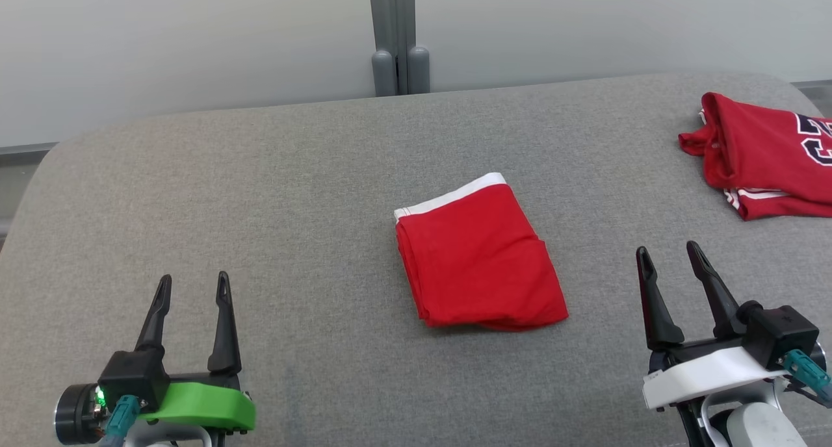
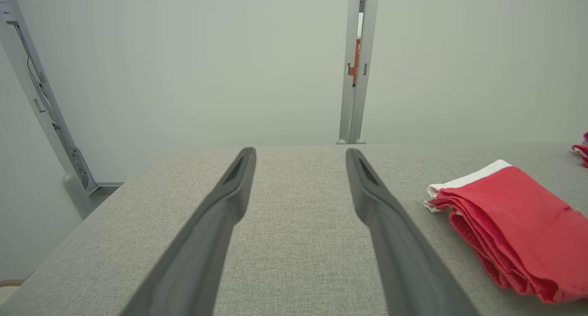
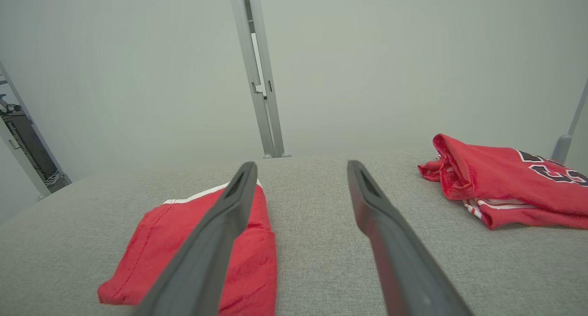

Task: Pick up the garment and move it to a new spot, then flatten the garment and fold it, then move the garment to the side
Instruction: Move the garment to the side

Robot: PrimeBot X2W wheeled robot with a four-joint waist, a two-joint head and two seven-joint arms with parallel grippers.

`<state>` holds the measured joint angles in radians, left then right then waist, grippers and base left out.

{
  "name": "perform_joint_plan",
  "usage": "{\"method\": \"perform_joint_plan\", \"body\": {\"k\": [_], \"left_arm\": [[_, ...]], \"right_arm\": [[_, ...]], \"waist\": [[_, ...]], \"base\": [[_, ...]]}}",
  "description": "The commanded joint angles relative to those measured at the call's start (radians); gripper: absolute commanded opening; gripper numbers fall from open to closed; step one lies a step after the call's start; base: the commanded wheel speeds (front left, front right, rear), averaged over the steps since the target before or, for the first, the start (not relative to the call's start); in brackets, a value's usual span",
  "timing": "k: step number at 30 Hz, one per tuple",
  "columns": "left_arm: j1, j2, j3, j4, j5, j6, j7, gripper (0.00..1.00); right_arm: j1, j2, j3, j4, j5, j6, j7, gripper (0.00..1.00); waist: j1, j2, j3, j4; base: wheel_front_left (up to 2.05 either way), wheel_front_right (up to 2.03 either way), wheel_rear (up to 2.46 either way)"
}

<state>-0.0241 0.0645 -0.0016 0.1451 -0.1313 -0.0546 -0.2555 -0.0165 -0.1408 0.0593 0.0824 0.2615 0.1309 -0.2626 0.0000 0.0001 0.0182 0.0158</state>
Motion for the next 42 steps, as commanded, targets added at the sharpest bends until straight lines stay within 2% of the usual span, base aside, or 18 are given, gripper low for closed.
{"method": "perform_joint_plan", "body": {"k": [1,14,35,42], "left_arm": [[0.020,0.007,-0.001,-0.008,-0.009,-0.001,0.008,1.00],[0.036,0.018,-0.016,-0.075,-0.022,0.012,0.095,1.00],[0.041,0.030,-0.027,-0.073,-0.029,0.028,0.088,1.00],[0.027,0.031,-0.039,-0.064,-0.028,0.031,0.084,1.00]], "right_arm": [[0.012,0.000,-0.005,0.004,-0.005,-0.001,-0.002,1.00],[0.011,0.010,-0.011,0.015,-0.016,-0.001,-0.002,1.00],[0.008,0.013,-0.001,0.031,-0.016,-0.001,-0.002,1.00],[-0.012,0.008,-0.005,0.042,-0.009,-0.001,-0.002,1.00]], "waist": [[0.0000,-0.0001,-0.003,0.005],[0.0000,-0.0001,-0.004,0.031],[0.0000,-0.0001,0.005,0.034],[0.0000,-0.0001,0.011,0.054]], "base": [[0.00,0.00,0.00],[0.00,0.00,0.00],[0.00,0.00,0.00],[0.00,0.00,0.00]]}}
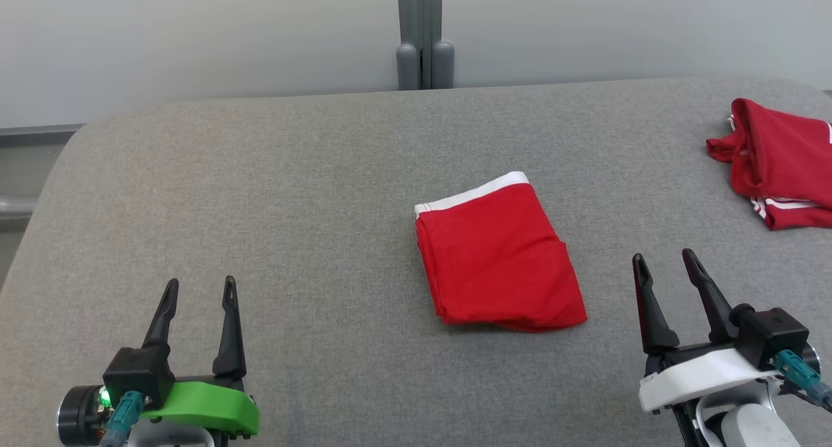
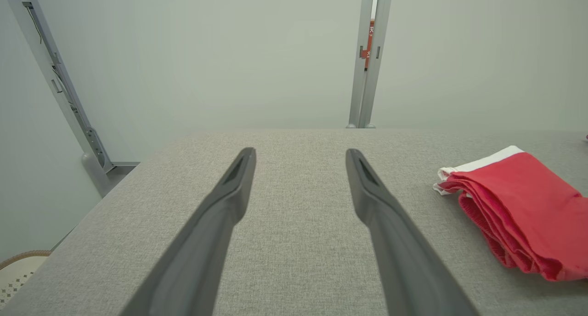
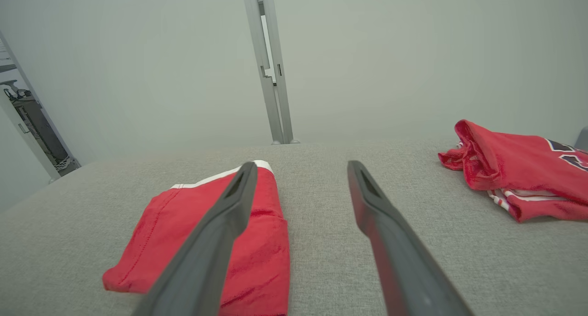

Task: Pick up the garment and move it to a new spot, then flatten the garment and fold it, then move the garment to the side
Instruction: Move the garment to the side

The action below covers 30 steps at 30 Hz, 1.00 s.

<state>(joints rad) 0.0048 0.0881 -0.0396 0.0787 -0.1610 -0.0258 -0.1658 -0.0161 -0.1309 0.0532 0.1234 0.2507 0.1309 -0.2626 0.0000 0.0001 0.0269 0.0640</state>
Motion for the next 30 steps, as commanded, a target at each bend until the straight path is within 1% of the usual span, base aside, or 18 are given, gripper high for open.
{"method": "perform_joint_plan", "body": {"k": [1,6,12,16,23,30], "left_arm": [[-0.003,0.007,-0.003,0.004,0.002,0.004,-0.008,1.00],[-0.017,0.004,-0.011,0.014,0.002,0.009,-0.017,1.00],[-0.041,-0.002,-0.025,0.026,0.000,0.014,-0.032,1.00],[-0.057,-0.009,-0.041,0.037,-0.005,0.017,-0.042,1.00],[-0.094,-0.019,-0.070,0.067,-0.014,0.018,-0.066,1.00],[-0.126,-0.025,-0.092,0.091,-0.023,0.026,-0.083,1.00]], "right_arm": [[-0.022,-0.007,0.006,0.004,0.001,-0.001,-0.002,1.00],[-0.096,-0.032,0.039,0.024,-0.005,-0.001,-0.002,1.00],[-0.237,-0.067,0.103,0.104,-0.014,-0.001,0.000,1.00],[-0.321,-0.080,0.123,0.189,-0.003,-0.001,0.007,1.00],[-0.418,-0.099,0.149,0.390,0.006,-0.001,0.013,1.00],[-0.481,-0.110,0.191,0.573,0.031,-0.001,0.008,1.00]], "waist": [[0.0000,-0.0001,0.004,0.010],[0.0000,-0.0001,0.019,0.032],[0.0000,-0.0001,0.052,0.063],[0.0000,-0.0001,0.076,0.091],[0.0000,-0.0001,0.123,0.137],[0.0000,-0.0001,0.169,0.157]], "base": [[0.00,0.00,0.00],[0.00,0.00,0.00],[0.00,0.00,0.00],[0.00,0.00,0.00],[0.00,0.00,0.00],[0.00,0.00,0.00]]}}
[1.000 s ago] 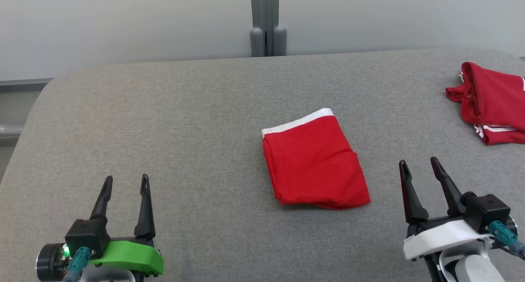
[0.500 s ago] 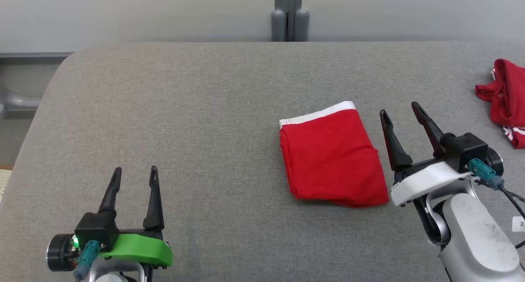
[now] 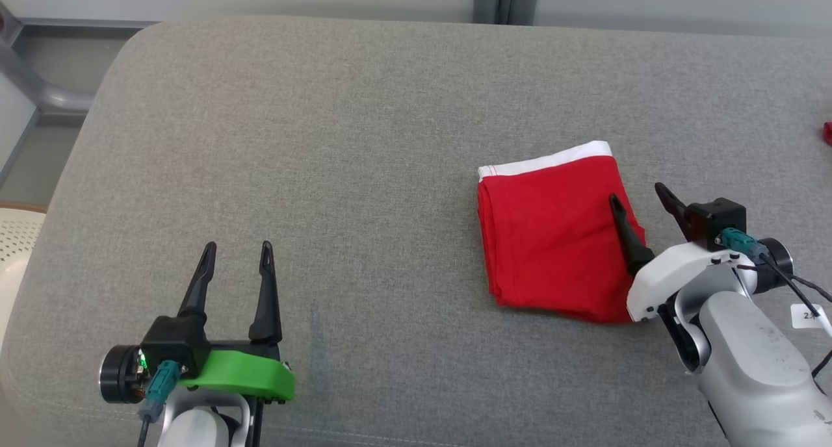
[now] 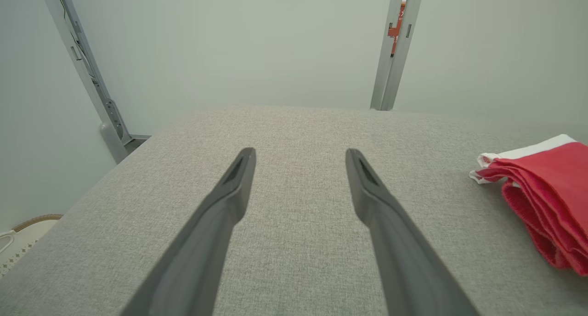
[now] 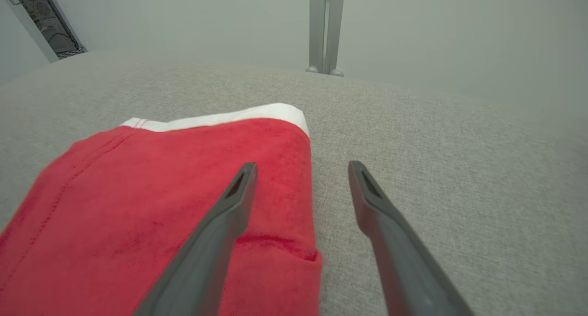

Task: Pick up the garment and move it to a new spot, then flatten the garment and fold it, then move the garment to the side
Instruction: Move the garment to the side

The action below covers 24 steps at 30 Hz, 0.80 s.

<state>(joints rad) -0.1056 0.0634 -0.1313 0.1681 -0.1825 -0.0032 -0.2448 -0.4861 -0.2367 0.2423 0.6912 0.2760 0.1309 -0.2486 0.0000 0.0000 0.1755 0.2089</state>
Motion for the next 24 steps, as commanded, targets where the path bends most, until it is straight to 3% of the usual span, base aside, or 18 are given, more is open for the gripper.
{"method": "perform_joint_plan", "body": {"k": [1,9,10,11,12,24], "left_arm": [[-0.022,-0.001,-0.003,0.004,-0.003,0.005,-0.006,1.00],[-0.059,-0.004,-0.019,0.029,-0.011,0.012,-0.017,1.00],[-0.061,-0.005,-0.020,0.032,-0.012,0.014,-0.018,1.00],[-0.063,-0.005,-0.021,0.034,-0.012,0.014,-0.018,1.00],[-0.065,-0.006,-0.022,0.037,-0.012,0.015,-0.019,1.00],[-0.102,-0.008,-0.031,0.005,0.002,0.026,-0.020,1.00]], "right_arm": [[-0.021,-0.006,0.011,0.034,0.011,-0.001,-0.004,1.00],[-0.059,0.009,0.089,0.192,0.090,-0.001,0.018,1.00],[-0.057,0.012,0.102,0.206,0.112,-0.001,0.030,0.93],[-0.056,0.014,0.117,0.214,0.124,-0.001,0.035,0.25],[-0.056,0.015,0.132,0.220,0.139,-0.001,0.038,0.00],[-0.221,-0.085,0.243,0.212,0.201,-0.002,0.017,0.00]], "waist": [[0.0000,0.0000,0.028,0.013],[0.0000,0.0000,0.058,0.015],[0.0000,0.0000,0.059,0.014],[0.0000,0.0000,0.060,0.012],[0.0000,0.0000,0.060,0.010],[0.0000,0.0000,0.128,-0.055]], "base": [[0.00,0.00,0.00],[0.00,0.00,0.00],[0.00,0.00,0.00],[0.00,0.00,0.00],[0.00,0.00,0.00],[0.00,0.00,0.00]]}}
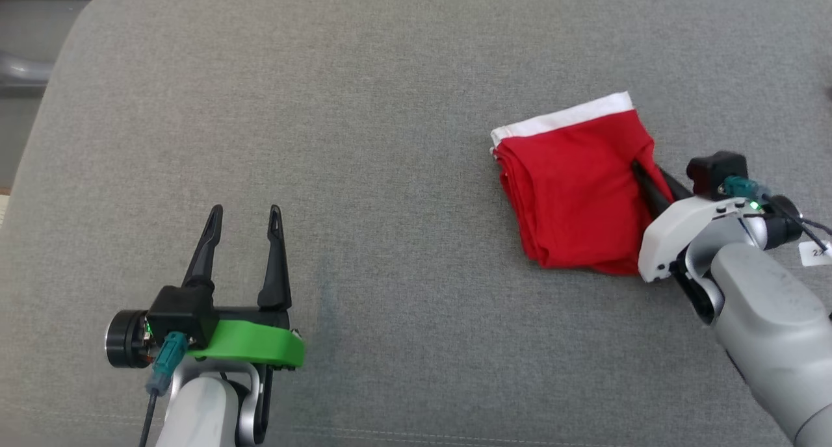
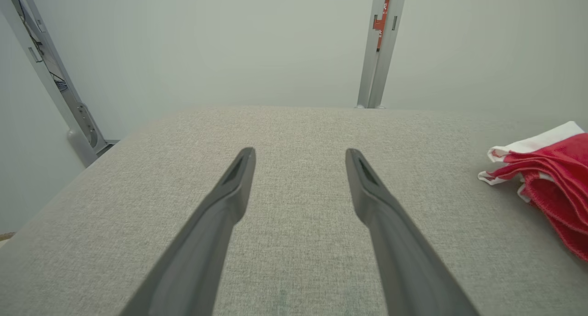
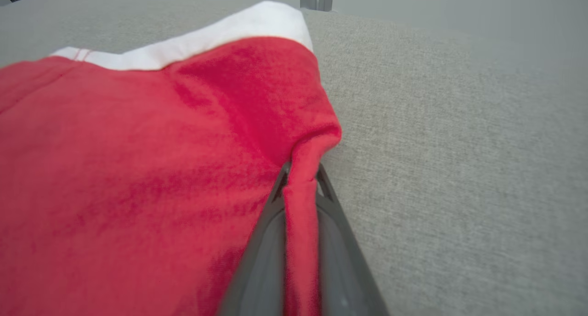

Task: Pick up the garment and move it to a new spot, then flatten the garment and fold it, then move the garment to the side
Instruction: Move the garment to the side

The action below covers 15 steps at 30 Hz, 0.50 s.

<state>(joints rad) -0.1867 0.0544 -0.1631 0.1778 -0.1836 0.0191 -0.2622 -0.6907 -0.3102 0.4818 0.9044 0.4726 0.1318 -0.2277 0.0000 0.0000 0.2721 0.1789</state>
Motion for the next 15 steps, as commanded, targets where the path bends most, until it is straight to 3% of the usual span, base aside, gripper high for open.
{"method": "perform_joint_plan", "body": {"k": [1,15], "left_arm": [[-0.026,0.001,-0.001,-0.008,0.006,0.005,-0.002,1.00],[-0.113,0.023,-0.010,-0.047,0.063,0.021,-0.002,1.00]], "right_arm": [[-0.032,-0.024,0.013,-0.006,0.006,-0.003,-0.002,0.00],[-0.245,-0.314,0.100,-0.122,0.078,-0.002,0.013,0.00]], "waist": [[0.0000,0.0000,0.043,-0.033],[0.0000,0.0000,0.235,-0.209]], "base": [[0.00,0.00,0.00],[0.00,0.00,0.00]]}}
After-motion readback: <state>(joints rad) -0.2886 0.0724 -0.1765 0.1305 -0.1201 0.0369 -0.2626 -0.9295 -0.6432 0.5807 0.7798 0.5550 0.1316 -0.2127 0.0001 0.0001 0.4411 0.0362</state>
